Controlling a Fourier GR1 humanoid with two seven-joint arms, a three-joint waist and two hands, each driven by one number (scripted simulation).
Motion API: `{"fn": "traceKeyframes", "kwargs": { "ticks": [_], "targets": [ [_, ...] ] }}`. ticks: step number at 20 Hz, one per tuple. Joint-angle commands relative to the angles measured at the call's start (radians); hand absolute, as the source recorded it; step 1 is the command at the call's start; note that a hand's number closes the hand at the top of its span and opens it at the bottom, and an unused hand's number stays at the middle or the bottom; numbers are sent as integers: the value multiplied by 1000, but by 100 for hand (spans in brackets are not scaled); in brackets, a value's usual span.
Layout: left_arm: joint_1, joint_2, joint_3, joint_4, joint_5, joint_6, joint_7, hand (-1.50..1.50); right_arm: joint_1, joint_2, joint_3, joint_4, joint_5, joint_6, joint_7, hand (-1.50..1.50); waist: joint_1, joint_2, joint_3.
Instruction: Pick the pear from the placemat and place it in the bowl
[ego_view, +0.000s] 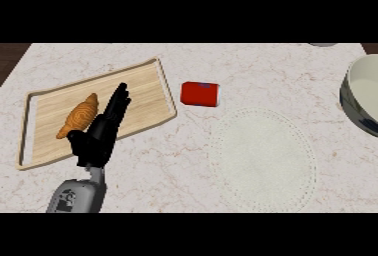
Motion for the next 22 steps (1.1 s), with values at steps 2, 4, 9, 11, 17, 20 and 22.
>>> {"fn": "traceKeyframes", "kwargs": {
  "ticks": [2, 4, 9, 11, 17, 20, 22],
  "targets": [
    [-21, -12, 0, -3, 0, 8, 12, 0, -168, 117, 119, 221, 192, -118, -104, 150, 3, 2, 1],
    [24, 7, -3, -2, 1, -17, -22, 0, -249, 148, 156, 317, 253, -139, -115, 150, 7, 2, 0],
    [-7, -10, 0, 10, 8, -11, -18, 0, -322, 163, 211, 574, 381, -148, -276, 150, 12, 9, 2],
    [-56, -16, -9, 6, -11, 8, 26, 0, -347, 205, 223, 639, 357, -85, -205, 150, 23, 14, 3],
    [-28, -15, -6, 16, 0, -8, -18, 0, -402, 225, 304, 741, 410, 34, -339, -150, 16, 11, 3],
    [-50, -24, -7, 27, -24, 23, 13, 0, -432, 214, 286, 759, 360, 116, -387, -150, -3, 6, 3],
    [-24, -4, 12, 40, -4, 4, -17, 0, -421, 219, 249, 778, 294, 151, -412, -150, -9, 7, 3]
  ]
}}
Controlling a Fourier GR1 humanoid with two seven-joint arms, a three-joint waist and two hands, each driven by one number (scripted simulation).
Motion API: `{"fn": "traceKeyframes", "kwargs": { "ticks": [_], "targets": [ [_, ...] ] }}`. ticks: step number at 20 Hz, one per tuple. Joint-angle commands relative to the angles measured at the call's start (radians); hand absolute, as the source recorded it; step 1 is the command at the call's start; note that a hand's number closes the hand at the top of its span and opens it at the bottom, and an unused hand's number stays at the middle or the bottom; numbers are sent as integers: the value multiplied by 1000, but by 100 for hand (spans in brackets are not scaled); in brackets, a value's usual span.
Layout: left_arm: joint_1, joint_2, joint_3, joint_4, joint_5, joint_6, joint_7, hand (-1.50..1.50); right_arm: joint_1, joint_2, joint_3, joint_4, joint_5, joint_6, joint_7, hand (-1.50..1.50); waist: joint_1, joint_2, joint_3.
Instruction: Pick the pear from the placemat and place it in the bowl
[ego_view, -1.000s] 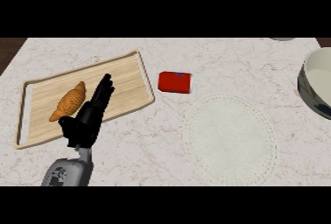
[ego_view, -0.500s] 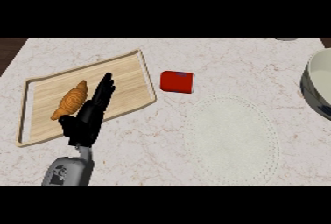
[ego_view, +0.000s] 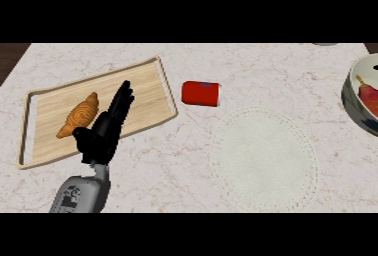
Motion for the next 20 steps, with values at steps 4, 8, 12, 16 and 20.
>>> {"fn": "traceKeyframes", "kwargs": {
  "ticks": [4, 8, 12, 16, 20],
  "targets": [
    [21, 25, 28, 4, 27, -27, -32, 0, -63, 2, -99, 103, -155, 217, -148, -150, -5, 0, 1],
    [14, 9, 18, 16, 14, -11, -17, 0, -102, -41, -132, 152, -223, 314, -78, -150, -13, 0, 1],
    [38, 18, 16, 4, 16, -21, -21, 0, -118, -81, -141, 192, -268, 414, 12, -150, -8, 2, 1],
    [16, 8, 15, -18, 18, -12, -2, 0, -105, -90, -157, 212, -323, 493, 62, -150, -10, 3, 4],
    [18, 7, 14, -25, 12, -3, 3, 0, -87, -109, -154, 199, -350, 551, 98, -150, -10, 5, 7]
  ]
}}
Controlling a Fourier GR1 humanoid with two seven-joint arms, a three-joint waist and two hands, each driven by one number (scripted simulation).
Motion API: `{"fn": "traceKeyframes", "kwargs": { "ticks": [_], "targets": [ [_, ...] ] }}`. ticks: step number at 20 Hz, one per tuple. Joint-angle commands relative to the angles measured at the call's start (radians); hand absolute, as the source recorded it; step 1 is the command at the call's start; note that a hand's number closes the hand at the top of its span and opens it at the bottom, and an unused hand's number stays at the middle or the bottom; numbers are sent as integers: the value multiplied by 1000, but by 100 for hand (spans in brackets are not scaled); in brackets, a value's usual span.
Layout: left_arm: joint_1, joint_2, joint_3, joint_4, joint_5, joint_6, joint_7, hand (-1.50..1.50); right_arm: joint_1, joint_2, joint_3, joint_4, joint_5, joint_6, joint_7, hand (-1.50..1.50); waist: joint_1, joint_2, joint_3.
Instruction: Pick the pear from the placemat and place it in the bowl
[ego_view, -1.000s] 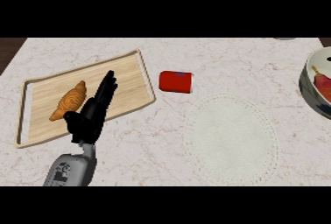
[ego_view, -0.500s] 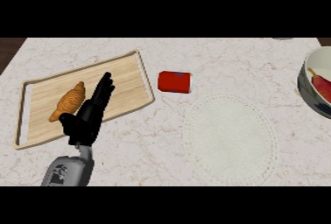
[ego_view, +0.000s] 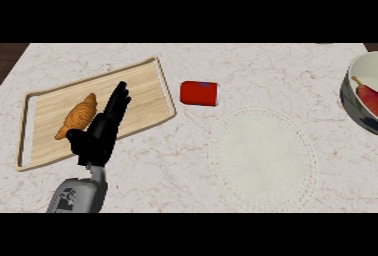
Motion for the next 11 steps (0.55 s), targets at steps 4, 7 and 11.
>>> {"fn": "traceKeyframes", "kwargs": {
  "ticks": [4, 7, 11],
  "targets": [
    [24, 26, 14, -10, 13, -24, -12, 0, 40, -48, -22, 4, -81, 343, -101, -150, -10, -1, 3],
    [27, 23, 27, -8, 22, -17, -22, 0, 46, -49, -13, -29, -96, 351, -71, -150, -1, 3, 4],
    [10, -6, 6, -7, -1, 12, -20, 0, 82, -28, -12, -60, -126, 339, -62, -150, -9, 6, 7]
  ]
}}
